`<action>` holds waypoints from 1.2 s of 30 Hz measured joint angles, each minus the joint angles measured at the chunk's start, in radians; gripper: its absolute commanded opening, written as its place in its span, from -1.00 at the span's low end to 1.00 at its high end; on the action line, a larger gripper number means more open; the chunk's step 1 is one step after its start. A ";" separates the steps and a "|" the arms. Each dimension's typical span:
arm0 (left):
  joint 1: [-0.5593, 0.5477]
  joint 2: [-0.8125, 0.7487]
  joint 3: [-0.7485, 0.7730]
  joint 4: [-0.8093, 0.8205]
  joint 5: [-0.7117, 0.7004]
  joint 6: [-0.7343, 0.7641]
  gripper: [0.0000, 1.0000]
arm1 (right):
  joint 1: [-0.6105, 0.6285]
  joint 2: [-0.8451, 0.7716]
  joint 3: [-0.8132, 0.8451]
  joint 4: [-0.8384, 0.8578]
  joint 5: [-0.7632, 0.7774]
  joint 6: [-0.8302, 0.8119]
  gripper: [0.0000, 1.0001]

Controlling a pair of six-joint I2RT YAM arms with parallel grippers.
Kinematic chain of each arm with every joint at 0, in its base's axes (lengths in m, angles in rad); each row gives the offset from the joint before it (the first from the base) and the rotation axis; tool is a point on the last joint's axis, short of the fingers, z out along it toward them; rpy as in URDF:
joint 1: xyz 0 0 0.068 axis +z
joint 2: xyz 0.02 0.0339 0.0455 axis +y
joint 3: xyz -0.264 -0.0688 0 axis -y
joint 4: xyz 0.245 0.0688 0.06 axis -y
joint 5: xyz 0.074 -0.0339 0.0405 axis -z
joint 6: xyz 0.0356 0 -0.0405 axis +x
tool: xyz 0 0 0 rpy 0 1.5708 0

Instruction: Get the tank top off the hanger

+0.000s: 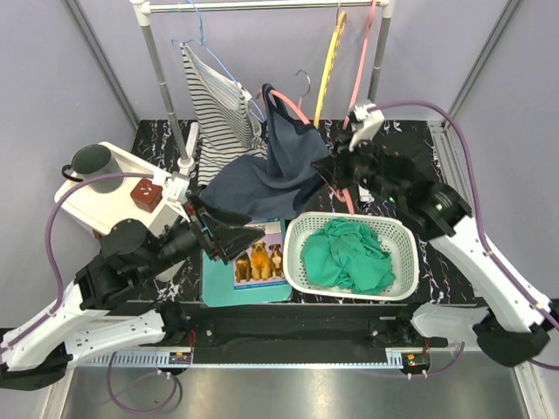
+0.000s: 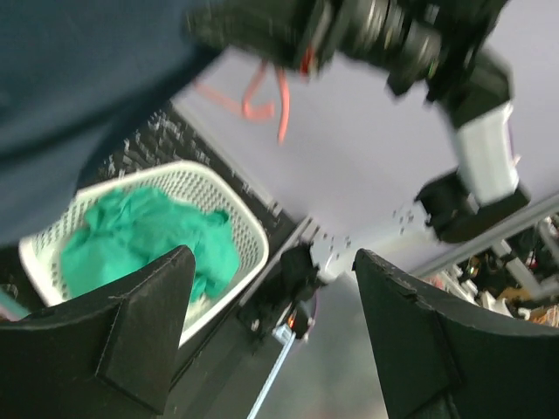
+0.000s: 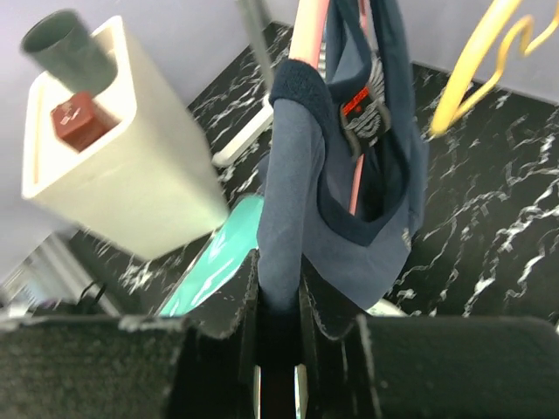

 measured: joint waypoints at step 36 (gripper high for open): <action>0.026 0.567 0.227 0.367 -0.148 -0.211 0.05 | 0.000 -0.621 -0.645 0.276 -0.318 0.080 -1.00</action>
